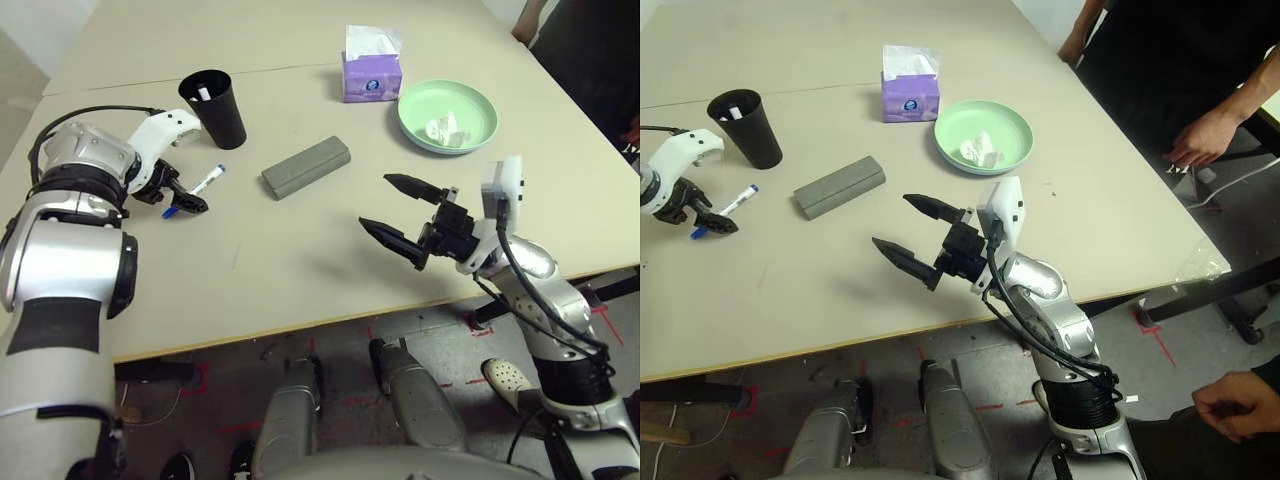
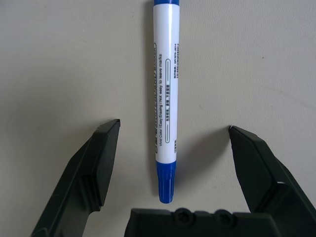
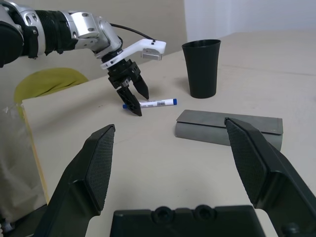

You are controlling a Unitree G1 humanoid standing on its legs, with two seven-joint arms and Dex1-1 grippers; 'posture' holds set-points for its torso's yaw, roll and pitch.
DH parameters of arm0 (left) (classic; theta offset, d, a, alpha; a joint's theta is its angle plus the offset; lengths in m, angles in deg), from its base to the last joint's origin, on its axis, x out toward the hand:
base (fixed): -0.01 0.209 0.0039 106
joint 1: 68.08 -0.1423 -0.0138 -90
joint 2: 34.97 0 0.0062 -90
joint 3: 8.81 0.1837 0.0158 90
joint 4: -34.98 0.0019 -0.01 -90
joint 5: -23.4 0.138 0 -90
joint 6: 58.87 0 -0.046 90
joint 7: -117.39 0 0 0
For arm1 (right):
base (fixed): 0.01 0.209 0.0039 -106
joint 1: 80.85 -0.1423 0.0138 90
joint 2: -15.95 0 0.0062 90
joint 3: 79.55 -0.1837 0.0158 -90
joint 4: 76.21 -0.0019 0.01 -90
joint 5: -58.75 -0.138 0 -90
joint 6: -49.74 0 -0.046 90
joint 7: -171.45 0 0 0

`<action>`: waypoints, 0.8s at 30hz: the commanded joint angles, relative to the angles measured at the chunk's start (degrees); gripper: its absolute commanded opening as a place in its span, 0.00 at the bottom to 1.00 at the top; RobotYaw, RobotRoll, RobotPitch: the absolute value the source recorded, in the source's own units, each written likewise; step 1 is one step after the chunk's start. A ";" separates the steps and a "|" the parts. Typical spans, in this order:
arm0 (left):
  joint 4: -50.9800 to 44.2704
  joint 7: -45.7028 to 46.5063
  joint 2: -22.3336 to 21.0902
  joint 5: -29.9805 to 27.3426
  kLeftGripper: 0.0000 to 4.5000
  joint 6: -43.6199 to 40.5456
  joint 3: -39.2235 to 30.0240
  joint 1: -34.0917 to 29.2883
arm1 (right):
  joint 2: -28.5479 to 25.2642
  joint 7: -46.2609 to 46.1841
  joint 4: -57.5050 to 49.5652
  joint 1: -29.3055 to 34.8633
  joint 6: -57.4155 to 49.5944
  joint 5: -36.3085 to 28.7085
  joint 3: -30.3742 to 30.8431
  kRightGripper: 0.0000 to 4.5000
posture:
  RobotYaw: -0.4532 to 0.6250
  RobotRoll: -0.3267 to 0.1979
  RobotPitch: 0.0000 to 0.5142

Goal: Organize and tidy the items on the table.

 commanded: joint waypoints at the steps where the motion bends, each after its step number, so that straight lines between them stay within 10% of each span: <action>1: 1.22 0.55 0.52 0.07 0.99 -0.32 -0.39 -1.60 | 0.02 -0.22 -1.29 0.90 -0.70 -0.71 0.10 1.00 | 0.16 0.62 0.42; 5: 1.19 0.81 0.88 -0.51 0.85 -0.43 -0.96 -1.52 | 0.11 -0.25 -1.27 0.75 -0.75 -0.80 0.08 1.00 | 0.16 0.62 0.42; 15: 1.11 -0.79 1.07 -0.49 0.09 -0.97 -1.13 -1.04 | 0.28 -0.45 -1.23 0.40 -0.86 -1.04 0.01 1.00 | 0.16 0.62 0.42; 24: 0.72 -3.34 -0.02 -1.13 0.05 -1.48 -1.65 -0.17 | 0.06 -0.59 -1.09 0.12 -1.04 -1.32 -0.02 1.00 | 0.17 0.62 0.43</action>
